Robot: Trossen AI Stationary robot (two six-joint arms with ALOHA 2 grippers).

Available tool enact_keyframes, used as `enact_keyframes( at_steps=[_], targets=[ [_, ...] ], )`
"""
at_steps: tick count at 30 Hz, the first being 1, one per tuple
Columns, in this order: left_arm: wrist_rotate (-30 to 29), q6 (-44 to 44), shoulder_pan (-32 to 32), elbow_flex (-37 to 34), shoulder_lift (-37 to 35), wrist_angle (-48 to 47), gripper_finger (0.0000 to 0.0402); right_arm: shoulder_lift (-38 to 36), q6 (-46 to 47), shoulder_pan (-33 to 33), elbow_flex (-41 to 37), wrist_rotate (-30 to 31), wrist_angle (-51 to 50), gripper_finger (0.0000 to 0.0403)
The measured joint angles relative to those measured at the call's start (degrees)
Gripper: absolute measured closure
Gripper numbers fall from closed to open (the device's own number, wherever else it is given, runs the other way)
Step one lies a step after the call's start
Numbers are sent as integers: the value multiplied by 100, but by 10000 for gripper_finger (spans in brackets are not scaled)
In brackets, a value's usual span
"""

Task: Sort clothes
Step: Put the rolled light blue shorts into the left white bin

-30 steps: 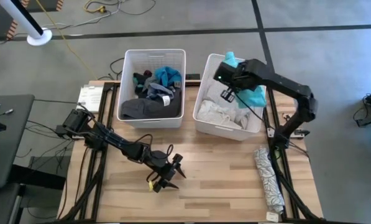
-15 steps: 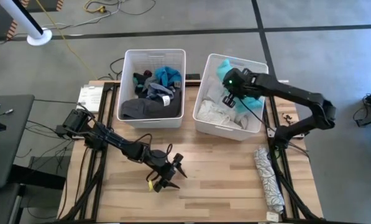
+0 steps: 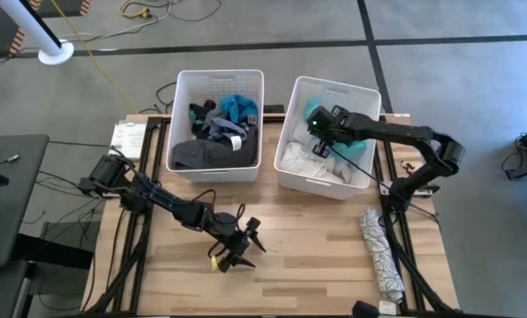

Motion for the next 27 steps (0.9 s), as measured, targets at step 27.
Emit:
enact_keyframes(
  at_steps=[27],
  targets=[
    [0, -157, 87, 2, 0, -108, 152, 593, 405, -175, 15, -180, 29, 255]
  ],
)
